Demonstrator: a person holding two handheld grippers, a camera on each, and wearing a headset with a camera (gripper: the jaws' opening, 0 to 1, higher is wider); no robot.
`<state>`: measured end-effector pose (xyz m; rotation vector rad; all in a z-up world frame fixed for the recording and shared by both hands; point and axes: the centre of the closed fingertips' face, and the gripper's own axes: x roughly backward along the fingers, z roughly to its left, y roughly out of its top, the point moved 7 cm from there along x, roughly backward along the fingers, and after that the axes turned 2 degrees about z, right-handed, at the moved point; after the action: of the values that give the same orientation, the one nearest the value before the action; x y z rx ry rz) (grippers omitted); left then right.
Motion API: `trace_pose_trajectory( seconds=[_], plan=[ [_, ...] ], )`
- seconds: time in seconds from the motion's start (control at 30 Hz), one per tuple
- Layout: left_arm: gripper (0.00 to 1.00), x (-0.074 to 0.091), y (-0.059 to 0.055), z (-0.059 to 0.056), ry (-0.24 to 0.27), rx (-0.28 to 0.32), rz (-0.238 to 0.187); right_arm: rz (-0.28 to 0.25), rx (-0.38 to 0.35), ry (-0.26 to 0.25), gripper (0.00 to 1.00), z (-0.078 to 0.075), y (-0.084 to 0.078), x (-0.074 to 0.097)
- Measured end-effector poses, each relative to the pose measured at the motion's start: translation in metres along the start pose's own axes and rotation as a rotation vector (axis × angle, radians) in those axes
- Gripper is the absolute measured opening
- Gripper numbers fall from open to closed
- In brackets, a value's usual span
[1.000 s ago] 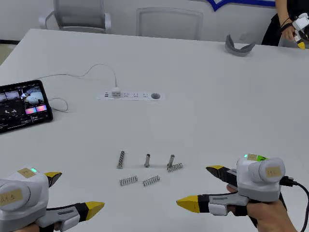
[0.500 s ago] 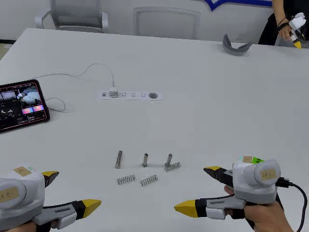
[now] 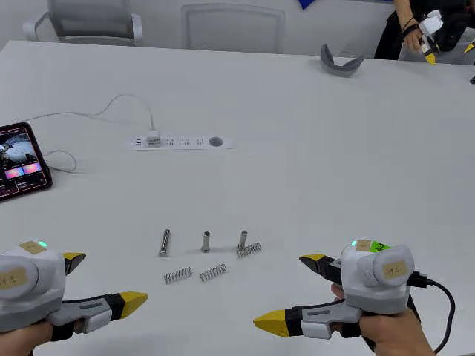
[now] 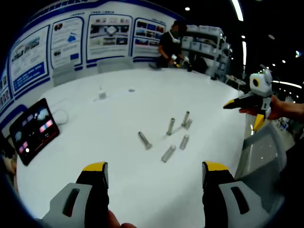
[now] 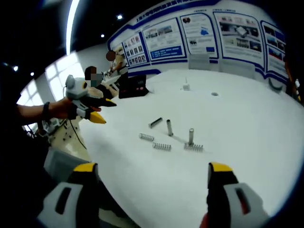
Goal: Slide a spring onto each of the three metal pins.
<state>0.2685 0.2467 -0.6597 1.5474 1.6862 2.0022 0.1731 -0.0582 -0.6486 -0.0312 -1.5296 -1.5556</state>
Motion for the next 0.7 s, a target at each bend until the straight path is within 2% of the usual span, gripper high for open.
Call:
trace_pose_trajectory(
  seconds=[0.4,0.7],
  plan=[
    [0.8,-0.03,0.017,-0.007,-0.032,0.003,-0.017,-0.014,-0.034,-0.037,0.97,0.002,-0.005,0.013],
    [0.75,-0.053,0.028,-0.002,-0.039,0.006,-0.015,-0.016,-0.054,-0.053,0.97,0.005,-0.011,0.021]
  ],
)
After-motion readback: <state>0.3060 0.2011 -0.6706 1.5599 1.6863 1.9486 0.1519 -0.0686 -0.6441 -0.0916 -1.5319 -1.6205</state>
